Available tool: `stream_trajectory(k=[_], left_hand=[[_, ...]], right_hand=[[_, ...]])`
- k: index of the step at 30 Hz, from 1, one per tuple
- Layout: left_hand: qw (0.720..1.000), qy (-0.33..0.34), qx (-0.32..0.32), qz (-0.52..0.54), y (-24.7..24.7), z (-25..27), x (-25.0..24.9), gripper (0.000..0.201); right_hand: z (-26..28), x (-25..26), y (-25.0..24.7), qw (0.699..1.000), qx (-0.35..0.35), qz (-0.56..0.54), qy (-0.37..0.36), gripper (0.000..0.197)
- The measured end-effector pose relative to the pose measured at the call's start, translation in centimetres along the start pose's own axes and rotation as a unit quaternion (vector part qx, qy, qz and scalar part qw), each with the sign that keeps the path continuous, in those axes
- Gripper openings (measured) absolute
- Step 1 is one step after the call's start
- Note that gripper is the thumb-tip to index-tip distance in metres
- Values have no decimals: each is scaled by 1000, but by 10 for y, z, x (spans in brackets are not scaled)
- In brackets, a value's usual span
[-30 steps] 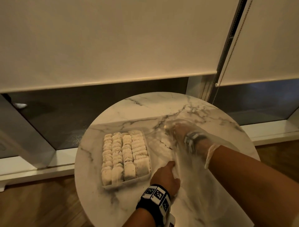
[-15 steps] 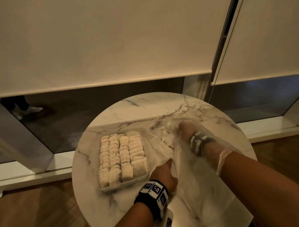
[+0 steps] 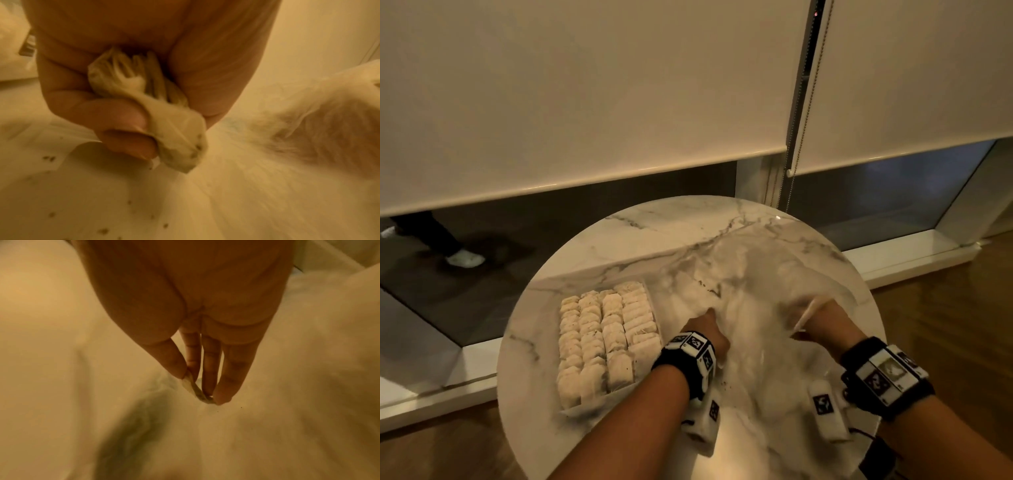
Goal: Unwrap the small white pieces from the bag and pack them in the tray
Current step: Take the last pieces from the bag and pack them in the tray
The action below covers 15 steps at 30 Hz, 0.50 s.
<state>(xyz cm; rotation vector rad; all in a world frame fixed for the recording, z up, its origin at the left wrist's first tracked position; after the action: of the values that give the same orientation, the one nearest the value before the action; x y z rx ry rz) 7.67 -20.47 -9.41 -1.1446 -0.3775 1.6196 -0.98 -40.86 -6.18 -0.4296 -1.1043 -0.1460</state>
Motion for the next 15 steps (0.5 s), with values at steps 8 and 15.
stream_trajectory(k=[8,15], left_hand=[[995,28,-81,51,-5,2,-10,72],[903,-12,-12,429,-8,57,-11,23]], right_hand=[[55,-15,-16,942,90,-313,76,20],[93,-2,-4,859,187,-450,158,21]])
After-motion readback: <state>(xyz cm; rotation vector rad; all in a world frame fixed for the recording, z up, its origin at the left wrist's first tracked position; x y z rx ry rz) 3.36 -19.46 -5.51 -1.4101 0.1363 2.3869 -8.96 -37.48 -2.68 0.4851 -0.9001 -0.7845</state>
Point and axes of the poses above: each hand's wrist, its own z-axis away from the middle knuckle, its own y-axis out of the palm, x = y × z, the point moved 1 cm from there along -z, towards the middle knuckle, and after that the axes turned 1 degree about z, right-handed, at the moved point
